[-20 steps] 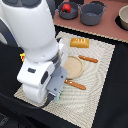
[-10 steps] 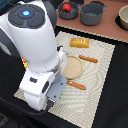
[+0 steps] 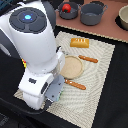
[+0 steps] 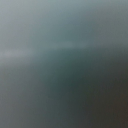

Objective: Interact with the objects in diverse but meaningful ways.

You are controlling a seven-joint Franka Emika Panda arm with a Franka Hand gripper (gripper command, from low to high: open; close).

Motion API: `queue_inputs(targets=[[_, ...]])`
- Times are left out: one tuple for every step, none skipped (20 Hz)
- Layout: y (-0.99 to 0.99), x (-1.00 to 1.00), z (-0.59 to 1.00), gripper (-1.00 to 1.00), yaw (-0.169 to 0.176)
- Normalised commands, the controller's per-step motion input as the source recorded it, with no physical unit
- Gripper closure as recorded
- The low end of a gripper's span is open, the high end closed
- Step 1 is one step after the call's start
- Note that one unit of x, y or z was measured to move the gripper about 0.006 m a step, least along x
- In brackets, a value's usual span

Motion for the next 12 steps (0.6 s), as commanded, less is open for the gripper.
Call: queue_inputs(targets=[[-0.09, 0.28, 0.01, -1.0, -0.001], [-0.09, 0.27, 0.0, 1.0, 0.0], [-0.05, 0.28, 0.01, 1.0, 0.0], [-0.02, 0.31, 0.02, 1.0, 0.0], [-0.02, 0.3, 0.04, 1.0, 0.0], [-0.03, 0.27, 0.03, 1.0, 0.0], [-0.02, 0.27, 0.05, 1.0, 0.0], [-0.01, 0.27, 0.03, 1.0, -0.002], [-0.01, 0.28, 0.04, 1.0, 0.0], [-0.01, 0.28, 0.06, 1.0, 0.0], [0.0, 0.28, 0.09, 1.0, 0.0], [0.0, 0.29, 0.16, 1.0, 0.0]])
